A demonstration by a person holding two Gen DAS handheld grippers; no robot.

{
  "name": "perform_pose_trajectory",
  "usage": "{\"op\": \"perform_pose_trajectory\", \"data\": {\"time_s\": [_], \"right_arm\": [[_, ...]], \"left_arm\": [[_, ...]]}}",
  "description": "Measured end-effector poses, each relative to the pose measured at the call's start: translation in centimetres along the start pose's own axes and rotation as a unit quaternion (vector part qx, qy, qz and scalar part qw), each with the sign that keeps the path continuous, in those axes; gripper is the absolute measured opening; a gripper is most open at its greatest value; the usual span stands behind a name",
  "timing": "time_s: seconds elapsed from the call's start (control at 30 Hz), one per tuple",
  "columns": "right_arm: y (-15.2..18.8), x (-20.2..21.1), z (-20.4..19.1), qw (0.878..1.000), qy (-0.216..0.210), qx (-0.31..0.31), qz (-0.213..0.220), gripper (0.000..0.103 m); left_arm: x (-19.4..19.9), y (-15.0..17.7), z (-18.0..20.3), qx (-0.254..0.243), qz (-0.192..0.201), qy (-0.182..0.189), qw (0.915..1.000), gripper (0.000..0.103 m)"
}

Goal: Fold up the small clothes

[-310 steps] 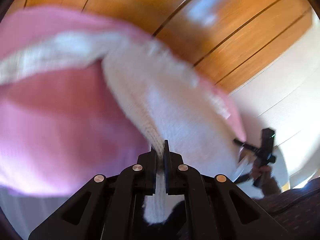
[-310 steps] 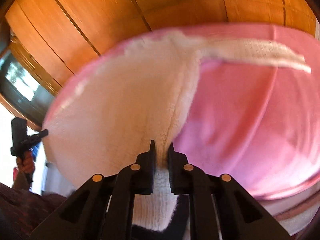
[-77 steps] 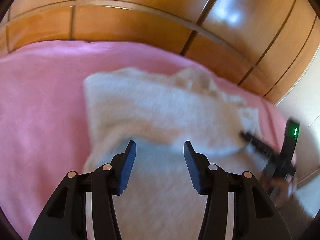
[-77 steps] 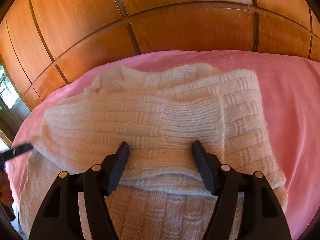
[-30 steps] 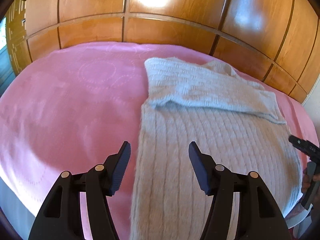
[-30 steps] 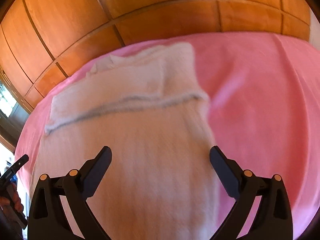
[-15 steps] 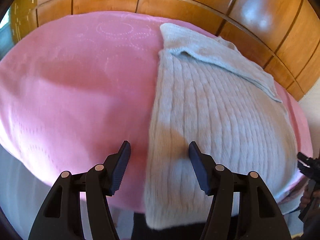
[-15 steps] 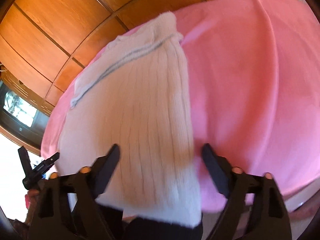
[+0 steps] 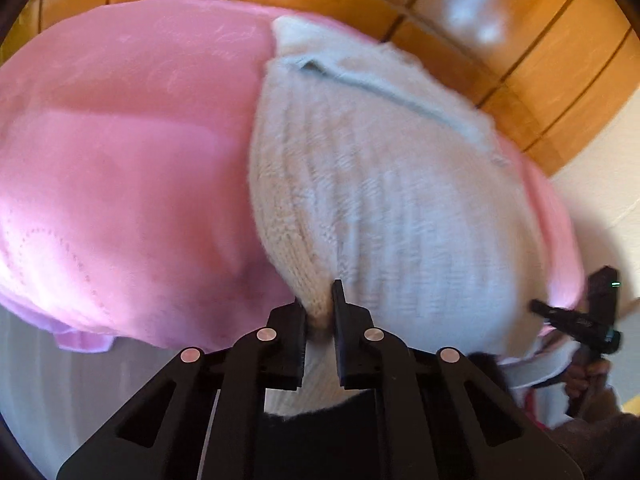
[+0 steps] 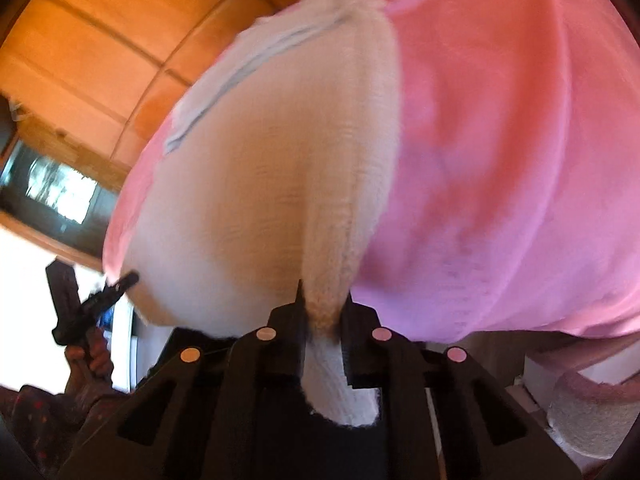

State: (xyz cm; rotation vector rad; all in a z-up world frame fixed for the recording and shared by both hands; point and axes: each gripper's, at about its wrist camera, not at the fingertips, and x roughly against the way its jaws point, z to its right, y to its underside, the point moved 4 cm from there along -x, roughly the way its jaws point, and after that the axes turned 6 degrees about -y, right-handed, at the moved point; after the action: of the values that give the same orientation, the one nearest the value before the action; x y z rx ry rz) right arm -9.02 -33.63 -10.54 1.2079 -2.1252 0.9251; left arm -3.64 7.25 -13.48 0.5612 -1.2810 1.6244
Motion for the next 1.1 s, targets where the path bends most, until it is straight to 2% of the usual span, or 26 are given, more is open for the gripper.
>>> {"op": "perform_pose_trajectory", "data": {"time_s": [0.13,0.27,0.37,0.47,0.6,0.63,0.67,0.7,0.73,0.77,0.8,0.9,1.03,1.1], "right_arm": [[-2.3,2.0,-2.8,0.998,-0.052,0.015,0.03,0.012],[-6.3,3.0,-3.9,0.992,-0.09,0.005,0.086,0.012],[-10.0,2.3,-3.3,0.989,-0.093,-0.015,0.116,0.012],[-14.0,0.9,-1.9,0.988,-0.068,-0.039,0.132,0.012],[-18.5,-0.6,0.6,0.985,-0.056,-0.078,0.142,0.012],[-19.0,-0.8,1.0,0.985,-0.059,-0.082,0.142,0.017],[-19.6,-0.9,1.4,0.984,-0.062,-0.087,0.144,0.028],[-20.0,-0.7,1.8,0.982,-0.06,-0.092,0.153,0.041],[-20.1,-0.3,2.2,0.981,-0.057,-0.095,0.162,0.067],[-20.0,0.2,2.5,0.979,-0.057,-0.095,0.171,0.071],[-20.1,0.3,2.9,0.979,-0.058,-0.093,0.173,0.071],[-18.4,1.2,4.0,0.982,-0.033,-0.078,0.166,0.071],[-15.1,0.1,4.2,0.992,0.016,-0.034,0.124,0.07],[-13.9,-0.9,4.0,0.994,0.031,-0.012,0.107,0.066]], "left_arm": [[2.9,-1.9,-0.5,0.05,0.018,0.084,0.995,0.009],[4.0,-5.9,-0.3,0.079,0.049,0.137,0.9863,0.005],[2.9,-9.4,0.2,0.077,0.063,0.139,0.9852,0.005],[0.1,-13.5,0.5,0.09,0.061,0.137,0.9846,0.005],[-3.7,-17.6,-0.8,0.13,0.05,0.103,0.9849,0.005],[-4.8,-18.8,-1.5,0.15,0.045,0.096,0.983,0.005],[-5.6,-19.8,-2.2,0.17,0.043,0.087,0.9807,0.009],[-5.8,-20.4,-2.7,0.177,0.043,0.083,0.9798,0.024],[-5.6,-20.9,-3.4,0.179,0.054,0.071,0.9799,0.032],[-5.4,-21.0,-3.8,0.178,0.062,0.056,0.9804,0.046],[-5.2,-21.1,-4.3,0.177,0.069,0.044,0.9809,0.05],[-4.9,-19.8,-5.5,0.155,0.062,0.047,0.9848,0.05],[-5.6,-14.9,-5.4,0.095,0.012,0.043,0.9944,0.05],[-5.9,-13.1,-5.0,0.079,0.002,0.043,0.996,0.059]]}}
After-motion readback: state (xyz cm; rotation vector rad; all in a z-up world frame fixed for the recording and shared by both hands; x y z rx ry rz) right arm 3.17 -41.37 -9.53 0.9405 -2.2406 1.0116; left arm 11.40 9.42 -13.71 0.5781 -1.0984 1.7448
